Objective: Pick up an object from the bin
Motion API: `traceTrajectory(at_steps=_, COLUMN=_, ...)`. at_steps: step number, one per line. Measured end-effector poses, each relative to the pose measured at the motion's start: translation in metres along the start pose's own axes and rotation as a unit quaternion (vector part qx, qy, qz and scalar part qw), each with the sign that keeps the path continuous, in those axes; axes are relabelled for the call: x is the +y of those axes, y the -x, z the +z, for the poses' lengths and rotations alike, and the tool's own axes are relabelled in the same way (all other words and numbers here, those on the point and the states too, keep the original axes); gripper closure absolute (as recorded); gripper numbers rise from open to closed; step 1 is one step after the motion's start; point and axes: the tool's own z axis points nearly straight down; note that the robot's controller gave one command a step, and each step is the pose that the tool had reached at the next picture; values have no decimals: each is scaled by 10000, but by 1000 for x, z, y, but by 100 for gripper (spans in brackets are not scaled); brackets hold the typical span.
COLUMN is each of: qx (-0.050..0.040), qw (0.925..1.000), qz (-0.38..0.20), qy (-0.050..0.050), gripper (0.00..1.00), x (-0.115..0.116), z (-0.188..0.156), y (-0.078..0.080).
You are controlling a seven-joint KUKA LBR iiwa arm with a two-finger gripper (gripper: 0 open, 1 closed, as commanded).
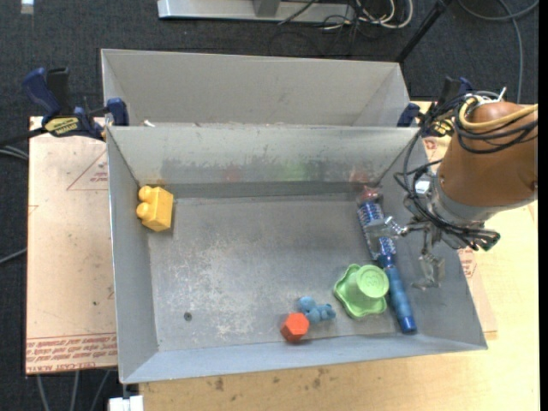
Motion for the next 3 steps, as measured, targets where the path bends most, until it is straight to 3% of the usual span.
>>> traceTrajectory(at_steps=1, qx=1, qw=9646, qz=-2637, qy=47, gripper=0, x=45, z=69, y=1)
traceTrajectory(at_steps=2, qx=-54, qw=9648, qz=-2629, qy=-33, gripper=100, x=41, z=65, y=4)
traceTrajectory(at_steps=3, qx=-23, qw=9629, qz=-2697, qy=11, gripper=100, x=71, z=3, y=-4)
